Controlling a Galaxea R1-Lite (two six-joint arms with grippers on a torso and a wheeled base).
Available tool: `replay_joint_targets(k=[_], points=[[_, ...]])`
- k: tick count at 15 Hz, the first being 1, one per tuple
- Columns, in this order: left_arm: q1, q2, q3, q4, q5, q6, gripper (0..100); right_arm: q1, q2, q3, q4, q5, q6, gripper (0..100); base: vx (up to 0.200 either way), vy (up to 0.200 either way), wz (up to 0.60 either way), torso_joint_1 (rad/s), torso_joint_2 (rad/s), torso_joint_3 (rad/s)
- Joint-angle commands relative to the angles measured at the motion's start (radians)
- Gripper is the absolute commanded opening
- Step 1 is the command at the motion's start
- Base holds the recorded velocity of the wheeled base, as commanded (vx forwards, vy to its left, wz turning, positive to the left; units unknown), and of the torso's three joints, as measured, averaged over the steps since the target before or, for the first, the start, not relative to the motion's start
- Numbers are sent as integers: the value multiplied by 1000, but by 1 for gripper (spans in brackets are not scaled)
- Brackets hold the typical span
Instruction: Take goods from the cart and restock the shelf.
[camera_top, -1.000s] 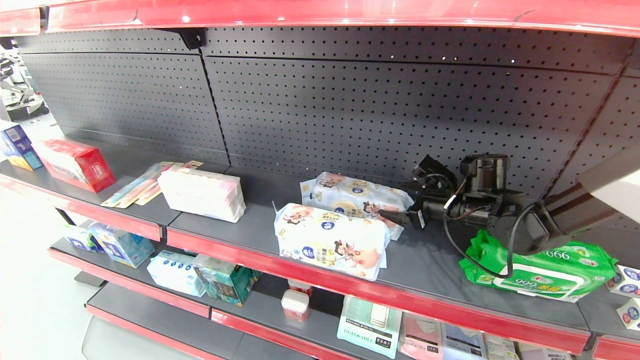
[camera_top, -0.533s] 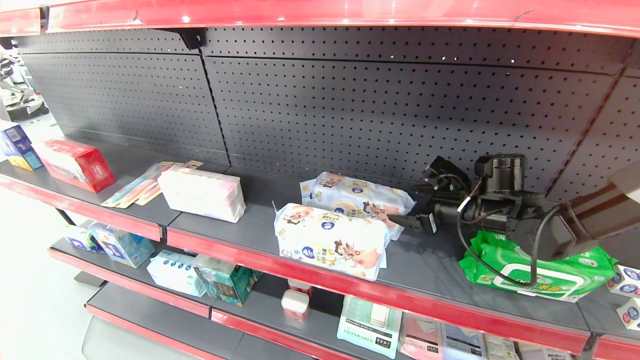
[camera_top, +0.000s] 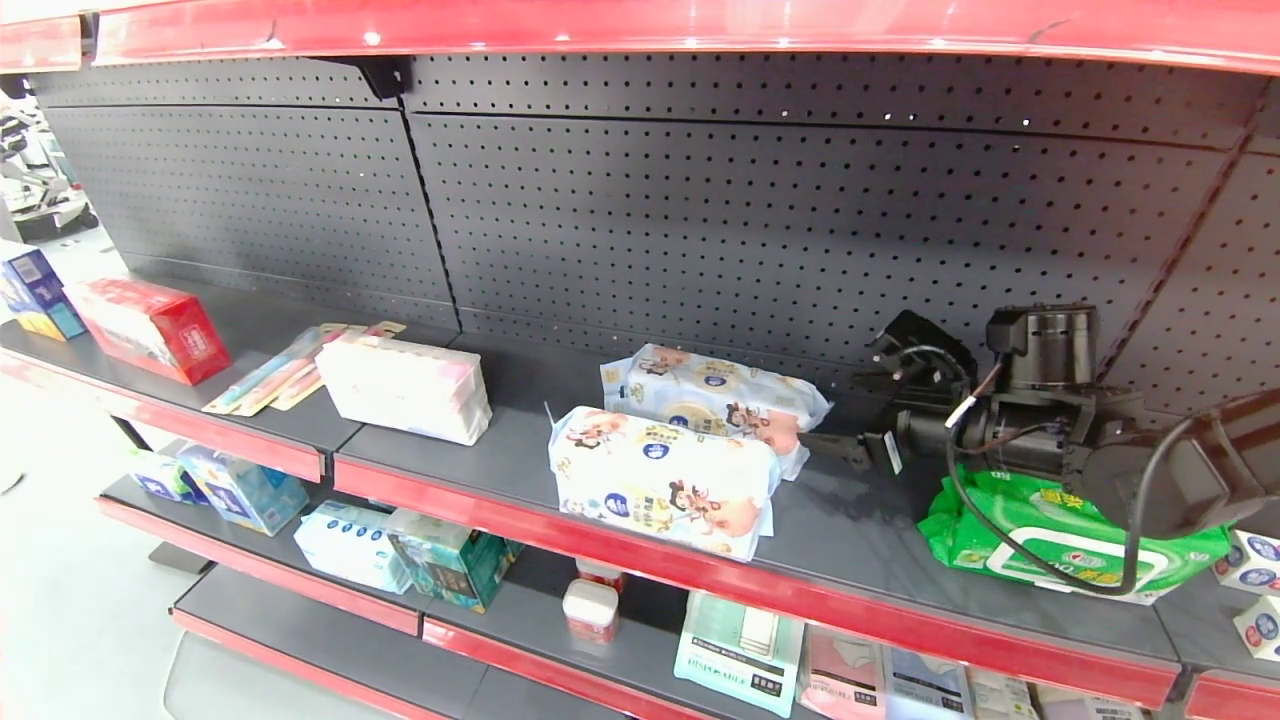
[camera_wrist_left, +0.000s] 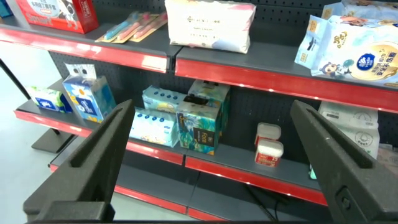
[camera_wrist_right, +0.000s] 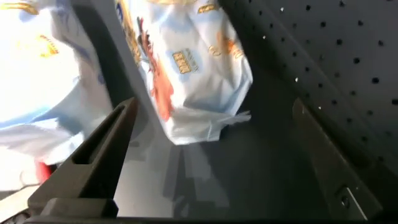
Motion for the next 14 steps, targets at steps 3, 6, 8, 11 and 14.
replay_joint_targets(k=[3,6,8,11,14], points=[[0,1,0,0,1,0,100,-22,-70,21,27,0,3,100,0,0,0,0,0,0],[0,1,0,0,1,0,100,-19,-118,85,27,-24,6,100,0,0,0,0,0,0],[0,1,0,0,1,0,100,-21,-165,119,27,-46,8,100,0,0,0,0,0,0],[0,1,0,0,1,0,100,-25,-277,200,27,-90,61,100,0,0,0,0,0,0],[0,1,0,0,1,0,100,-12,-371,276,27,-129,149,100,0,0,0,0,0,0]])
